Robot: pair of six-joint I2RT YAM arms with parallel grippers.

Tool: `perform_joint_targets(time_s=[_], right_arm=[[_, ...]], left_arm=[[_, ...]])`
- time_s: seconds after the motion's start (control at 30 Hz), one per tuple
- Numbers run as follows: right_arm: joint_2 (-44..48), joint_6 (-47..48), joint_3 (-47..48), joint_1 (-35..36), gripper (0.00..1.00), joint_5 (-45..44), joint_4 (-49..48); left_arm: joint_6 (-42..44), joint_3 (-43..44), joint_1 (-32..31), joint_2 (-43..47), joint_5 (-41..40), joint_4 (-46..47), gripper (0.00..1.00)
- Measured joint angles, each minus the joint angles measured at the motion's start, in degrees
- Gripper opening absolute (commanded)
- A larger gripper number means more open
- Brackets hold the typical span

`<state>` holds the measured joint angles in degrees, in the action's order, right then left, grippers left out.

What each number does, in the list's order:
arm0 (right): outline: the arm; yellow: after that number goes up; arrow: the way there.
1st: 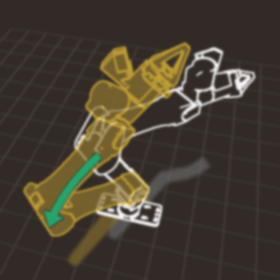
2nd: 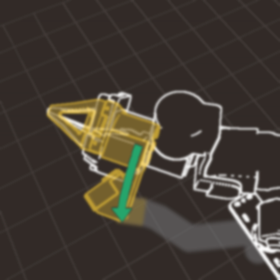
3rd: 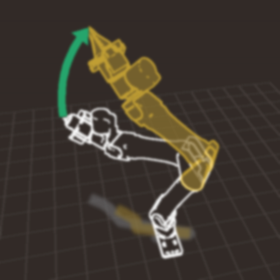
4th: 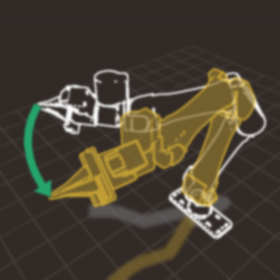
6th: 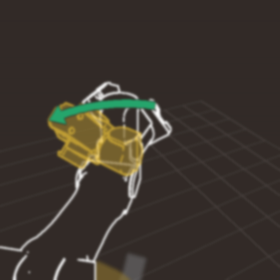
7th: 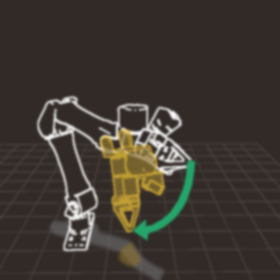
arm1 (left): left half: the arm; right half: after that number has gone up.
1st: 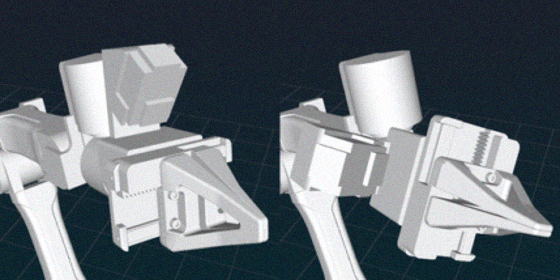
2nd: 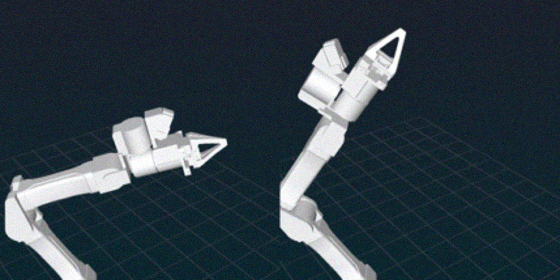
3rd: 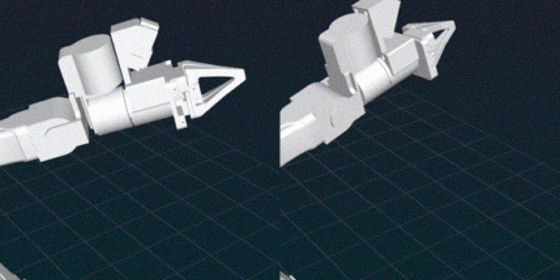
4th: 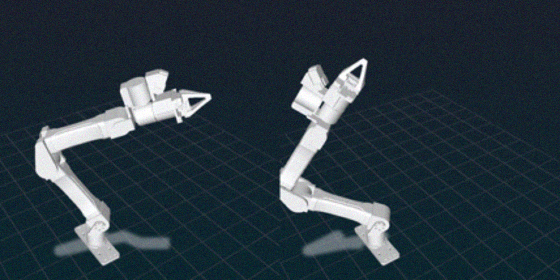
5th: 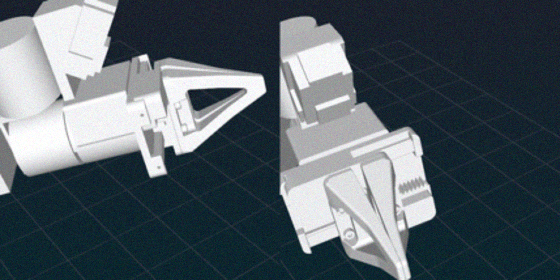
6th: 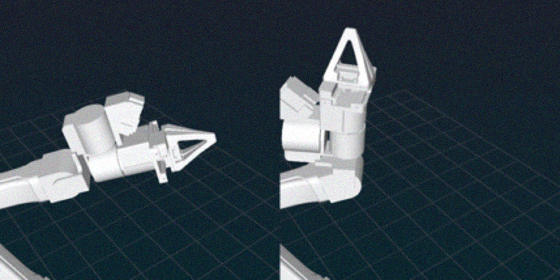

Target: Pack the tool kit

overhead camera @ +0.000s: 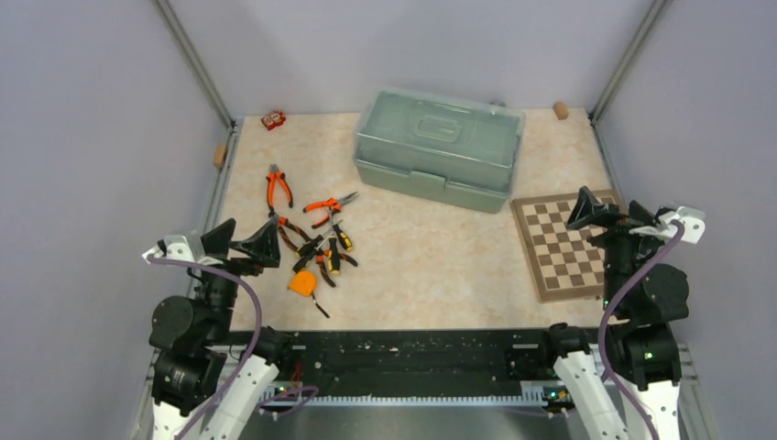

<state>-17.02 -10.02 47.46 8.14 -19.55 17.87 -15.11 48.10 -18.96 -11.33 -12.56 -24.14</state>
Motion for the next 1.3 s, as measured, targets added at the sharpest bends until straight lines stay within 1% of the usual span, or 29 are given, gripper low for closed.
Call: perform_joint_targets(time_s=[0.27,0.4,0.47,0.7,0.8,0.93,1.13,1.3], right_arm=[[-4.04,1.05,1.77,0.00,0.99,1.60,1.46],[-8.66,1.55,1.86,-0.02,0.99,4.11,-0.17],[-13.66,2.08,2.73,-0.02,0.99,6.23,-1.01],[-38.66,4.09,10.08,-0.61,0.99,15.52,-3.45],[-47.80,3.85,12.92,-3.23,0.99,22.77,-5.03],[-60.06,2.69,19.78,-8.35,0.99,32.33,-7.19],[-74.47,2.34,29.16,-11.08,0.99,43.67,-12.66],[-83.95,2.25,33.99,-12.83,0.99,52.78,-18.53]], left_arm=[[0.07,-1.84,-2.01,1.07,-4.33,-0.96,0.99],[-0.57,-2.01,-2.10,0.22,-5.57,-1.97,0.99],[-1.25,-2.01,-2.10,-1.05,-5.53,-2.49,0.99],[-5.53,-1.99,-2.10,-8.24,-4.61,-5.77,0.99],[-7.72,-1.88,-2.10,-10.43,-3.56,-7.17,0.99],[-10.43,-1.07,-2.10,-13.49,-2.40,-8.13,0.99],[-14.60,-0.52,-2.10,-18.05,-0.26,-9.31,0.99],[-17.99,0.15,-2.10,-22.34,1.57,-10.80,0.99]])
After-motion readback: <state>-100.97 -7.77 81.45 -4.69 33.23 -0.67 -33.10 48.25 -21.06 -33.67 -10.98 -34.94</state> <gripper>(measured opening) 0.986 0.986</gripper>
